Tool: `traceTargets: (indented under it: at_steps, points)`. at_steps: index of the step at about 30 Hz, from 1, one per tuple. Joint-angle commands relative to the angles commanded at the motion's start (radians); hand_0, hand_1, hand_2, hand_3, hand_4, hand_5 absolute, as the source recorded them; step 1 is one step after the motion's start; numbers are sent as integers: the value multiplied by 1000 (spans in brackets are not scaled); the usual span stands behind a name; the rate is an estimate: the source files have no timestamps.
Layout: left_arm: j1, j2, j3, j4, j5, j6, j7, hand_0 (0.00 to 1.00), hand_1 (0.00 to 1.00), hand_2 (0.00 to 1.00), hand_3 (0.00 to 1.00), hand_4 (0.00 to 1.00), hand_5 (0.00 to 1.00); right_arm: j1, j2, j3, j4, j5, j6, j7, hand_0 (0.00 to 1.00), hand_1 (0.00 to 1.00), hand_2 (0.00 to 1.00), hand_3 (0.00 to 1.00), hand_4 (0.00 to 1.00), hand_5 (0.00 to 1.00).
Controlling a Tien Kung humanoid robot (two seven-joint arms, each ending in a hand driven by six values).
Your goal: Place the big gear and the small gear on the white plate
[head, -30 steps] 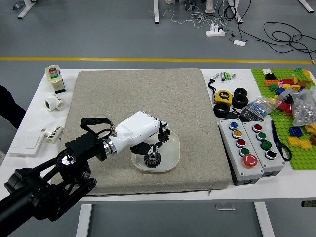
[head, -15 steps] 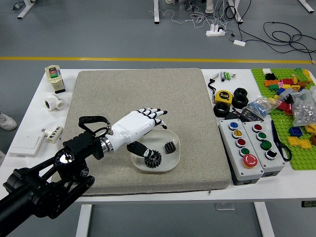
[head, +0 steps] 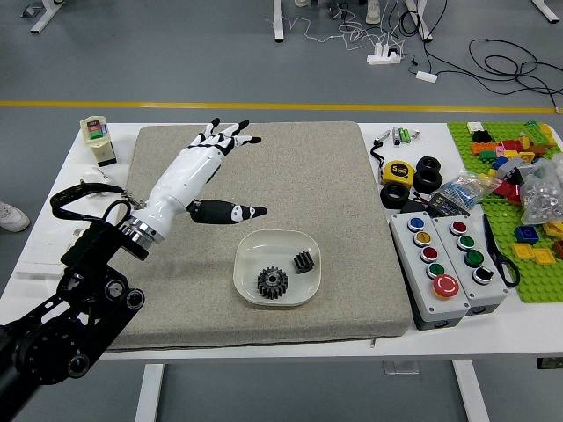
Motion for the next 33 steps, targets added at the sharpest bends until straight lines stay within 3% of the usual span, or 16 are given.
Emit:
traceTargets:
  at_steps: [2,3,8,9,10,15,16,19,21,22,27,28,33]
  points:
    - [23,2,-43,-22,-85,-12,6,768,780,819,794,804,454,-1,0,2,0,-2,0,0,602,609,697,555,751,660]
    - [36,2,-66,-30,-130,-19,8,761,762,800,693,808,518,-2,0,3,0,-3,1,0,602,609,697,555,751,660]
    - [81,0,-157,-40,-338,-39,9,761,762,800,693,808,518,-4,2,7,0,-6,2,-1,602,609,697,555,751,660]
    - [95,-1,-184,-39,-383,-62,22,761,762,800,693,808,518,-5,3,8,0,-8,1,-1,602,609,697,555,751,660]
    - [99,-1,-194,-39,-423,-70,25,745,730,787,727,833,714,-5,3,8,0,-8,1,-1,602,609,697,555,752,660]
    - [153,-6,-263,-43,-637,-119,33,745,730,787,727,833,714,-11,6,13,0,-14,2,-3,602,609,697,555,752,660]
    - [165,-7,-275,-45,-676,-131,33,740,728,786,762,835,769,-12,7,13,0,-16,2,-3,602,609,697,555,753,660]
    - [186,-6,-296,-50,-788,-149,34,740,728,786,762,835,769,-15,8,15,0,-19,2,-4,602,609,697,555,753,660]
    - [200,-5,-308,-53,-801,-161,37,740,728,786,762,835,769,-17,8,16,0,-21,3,-4,602,609,697,555,753,660]
    - [209,-6,-318,-54,-800,-170,39,601,683,760,795,846,841,-18,8,17,0,-21,3,-4,601,610,697,555,753,659]
    - [228,-21,-355,-54,-779,-196,51,601,683,760,795,846,841,-23,9,19,0,-25,4,-4,601,610,697,555,753,659]
    - [230,-26,-362,-54,-771,-201,53,498,654,746,785,859,870,-24,9,19,0,-26,4,-4,602,609,697,555,752,659]
    - [230,-33,-375,-54,-749,-215,57,498,654,746,785,859,870,-27,10,19,0,-27,4,-5,602,609,697,555,752,659]
